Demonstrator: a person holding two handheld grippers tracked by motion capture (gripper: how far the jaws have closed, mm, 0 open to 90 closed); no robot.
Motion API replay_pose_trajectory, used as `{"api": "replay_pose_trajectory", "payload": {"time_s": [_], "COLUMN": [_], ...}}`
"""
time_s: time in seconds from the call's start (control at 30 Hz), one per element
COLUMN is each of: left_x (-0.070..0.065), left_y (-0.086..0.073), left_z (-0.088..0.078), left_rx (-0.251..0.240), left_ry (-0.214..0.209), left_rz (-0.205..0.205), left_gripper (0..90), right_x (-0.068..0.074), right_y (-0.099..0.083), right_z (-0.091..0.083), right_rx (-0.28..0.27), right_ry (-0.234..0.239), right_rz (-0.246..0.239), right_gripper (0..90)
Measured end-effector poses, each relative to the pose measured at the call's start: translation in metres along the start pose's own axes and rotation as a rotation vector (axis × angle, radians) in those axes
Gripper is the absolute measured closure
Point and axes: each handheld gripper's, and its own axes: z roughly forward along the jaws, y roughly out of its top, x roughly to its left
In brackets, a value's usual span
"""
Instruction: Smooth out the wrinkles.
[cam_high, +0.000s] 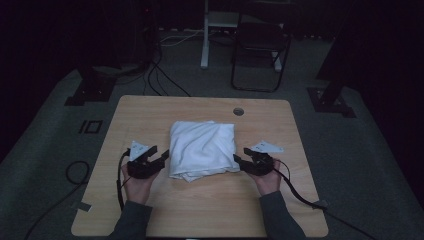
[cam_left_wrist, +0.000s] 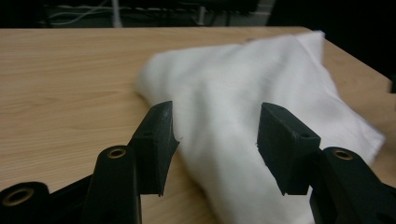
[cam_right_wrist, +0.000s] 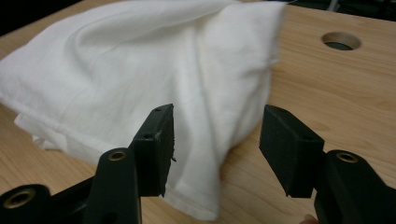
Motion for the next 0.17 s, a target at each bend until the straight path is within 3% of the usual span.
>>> {"api": "replay_pose_trajectory", "payload": {"time_s": [0.17], "left_x": [0.017], "left_y": [0.009], "left_z": [-0.014], "left_rx": [-0.027], "left_ry": [0.023], "left_rz": [0.003], "left_gripper": [46.1], "right_x": [-0.013], "right_y": [0.0], "right_z": [-0.009], "right_rx": [-0.017], "right_ry": [-0.008], "right_rz": [0.045], "right_gripper": [43.3]}}
